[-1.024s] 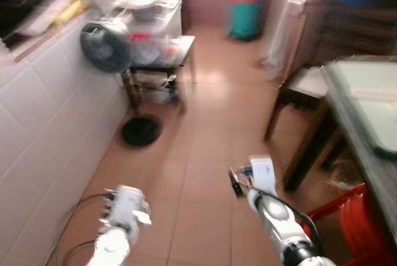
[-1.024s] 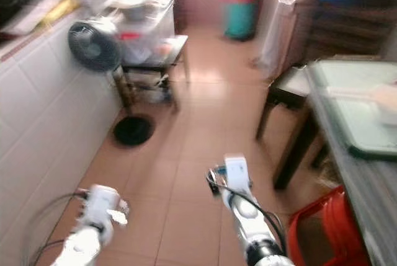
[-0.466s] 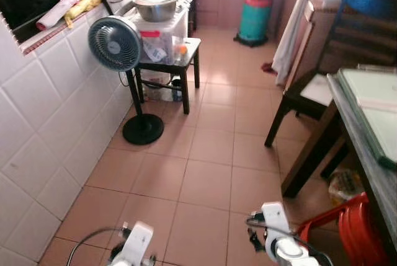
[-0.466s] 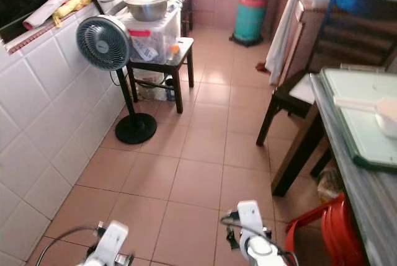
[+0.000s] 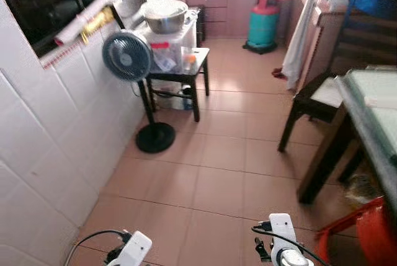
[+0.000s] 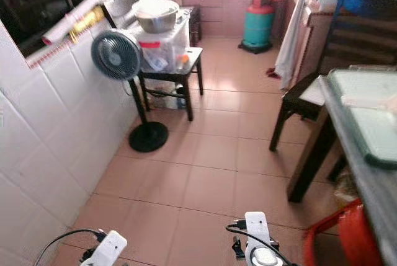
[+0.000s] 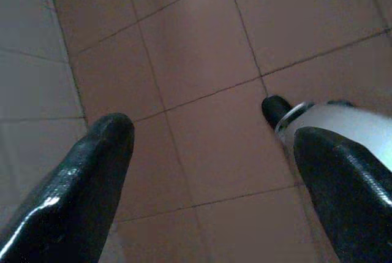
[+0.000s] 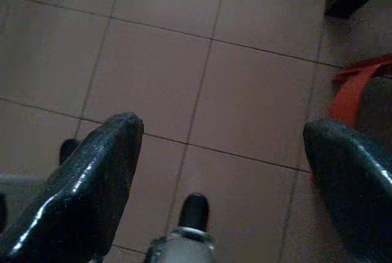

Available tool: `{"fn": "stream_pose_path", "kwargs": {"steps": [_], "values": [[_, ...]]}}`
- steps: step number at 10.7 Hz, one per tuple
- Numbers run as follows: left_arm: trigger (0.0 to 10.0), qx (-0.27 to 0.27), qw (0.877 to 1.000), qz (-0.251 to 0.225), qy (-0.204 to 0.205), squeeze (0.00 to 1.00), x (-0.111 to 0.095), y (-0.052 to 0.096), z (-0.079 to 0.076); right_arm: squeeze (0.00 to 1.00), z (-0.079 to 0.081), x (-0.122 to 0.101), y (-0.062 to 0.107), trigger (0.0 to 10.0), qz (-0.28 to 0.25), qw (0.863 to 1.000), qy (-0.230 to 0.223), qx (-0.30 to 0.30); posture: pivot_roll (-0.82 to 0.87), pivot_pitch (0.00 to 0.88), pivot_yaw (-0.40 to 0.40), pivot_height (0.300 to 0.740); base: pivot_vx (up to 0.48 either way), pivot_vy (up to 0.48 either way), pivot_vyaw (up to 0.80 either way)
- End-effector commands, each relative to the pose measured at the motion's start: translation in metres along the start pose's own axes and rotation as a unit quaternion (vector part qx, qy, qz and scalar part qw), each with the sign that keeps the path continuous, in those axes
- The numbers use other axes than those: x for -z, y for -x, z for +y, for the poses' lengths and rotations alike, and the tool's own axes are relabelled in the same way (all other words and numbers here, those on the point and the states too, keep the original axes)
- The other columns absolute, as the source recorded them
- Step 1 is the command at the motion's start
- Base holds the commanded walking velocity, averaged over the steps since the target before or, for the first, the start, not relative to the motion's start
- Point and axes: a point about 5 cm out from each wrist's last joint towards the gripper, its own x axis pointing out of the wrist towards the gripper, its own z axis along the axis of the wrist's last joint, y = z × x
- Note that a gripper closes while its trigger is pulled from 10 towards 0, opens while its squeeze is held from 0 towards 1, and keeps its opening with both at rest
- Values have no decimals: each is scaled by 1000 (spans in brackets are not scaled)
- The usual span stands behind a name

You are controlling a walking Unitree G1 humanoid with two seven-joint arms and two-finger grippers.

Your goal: Setting the table

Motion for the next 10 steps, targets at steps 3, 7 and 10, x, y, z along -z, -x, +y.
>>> {"fn": "stream_pose_path", "kwargs": {"steps": [3, 7, 10], "values": [[10000, 14, 999, -13, -32, 0, -20, -6, -4, 0, -13, 8, 2, 10000, 3, 1000, -7, 28, -156, 0, 114, 740, 0, 0, 0], [10000, 11, 1000, 7, 21, 0, -14, -6, -13, 0, -14, 8, 2, 10000, -5, 999, 53, 7, -117, 0, -9, 740, 0, 0, 0], [10000, -45, 991, 22, 128, 0, 5, 0, 4, 0, -2, -10, -1, 10000, -15, 997, 81, -4, -42, 0, -18, 740, 0, 0, 0]]}}
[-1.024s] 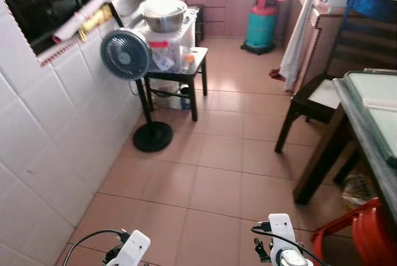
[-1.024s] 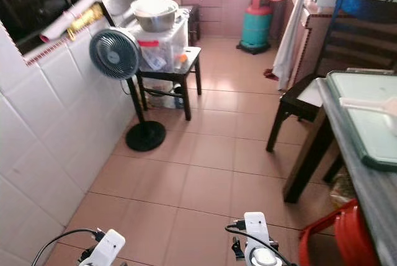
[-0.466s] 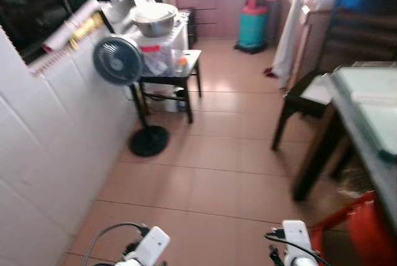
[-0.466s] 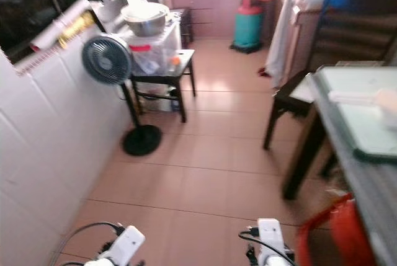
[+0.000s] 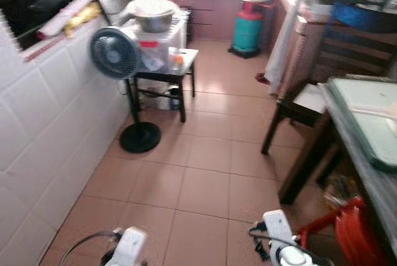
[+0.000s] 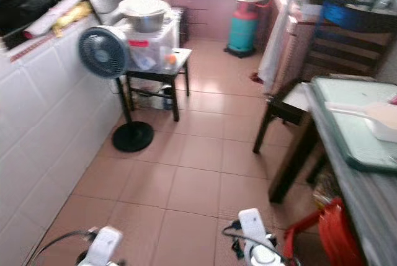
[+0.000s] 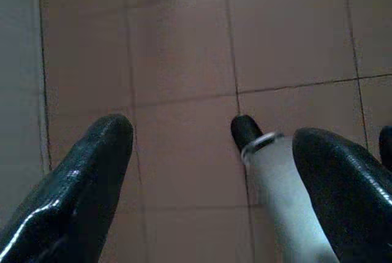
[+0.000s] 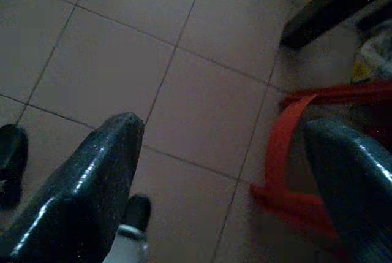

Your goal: Setting the table

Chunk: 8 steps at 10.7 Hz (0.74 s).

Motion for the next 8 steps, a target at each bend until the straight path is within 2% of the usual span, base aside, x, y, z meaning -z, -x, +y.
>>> {"fn": "stream_pose_path", "kwargs": {"steps": [1, 2, 3, 4, 5, 6, 7, 8], "values": [[10000, 9, 1000, -5, -10, 0, -3, -1, -4, 0, -3, -2, -1, 10000, 5, 1000, -10, 9, -26, 0, -24, 740, 0, 0, 0], [10000, -4, 1000, -13, -8, 0, -7, -1, -1, 0, -5, -8, -2, 10000, -1, 1000, -3, 3, -11, 0, -21, 740, 0, 0, 0], [10000, -11, 1000, -14, 25, 0, -7, -1, 2, 0, -7, -9, -2, 10000, -2, 1000, -6, 4, -8, 0, -19, 740, 0, 0, 0], [10000, 1, 1000, -13, 11, 0, -6, -1, 1, 0, -8, -10, -2, 10000, 2, 999, -50, 13, 1, 14, -22, 740, 0, 0, 0], [10000, 3, 1000, -11, 8, 0, -6, -1, 2, 0, -1, -15, -3, 10000, -2, 1000, -23, -5, -5, 35, -5, 740, 0, 0, 0], [10000, 8, 1000, -9, 5, 0, -6, -1, -1, 0, 4, -16, -3, 10000, -3, 1000, -16, -11, -11, 45, 3, 740, 0, 0, 0], [10000, 24, 999, -8, -24, 0, -6, -1, -6, 0, 7, -14, -3, 10000, -1, 999, -49, -8, -18, 57, 14, 740, 0, 0, 0], [10000, 29, 999, -6, -30, 0, -5, -1, -8, 0, 8, -12, -2, 10000, -1, 998, -60, -5, -20, 65, 19, 740, 0, 0, 0]]}}
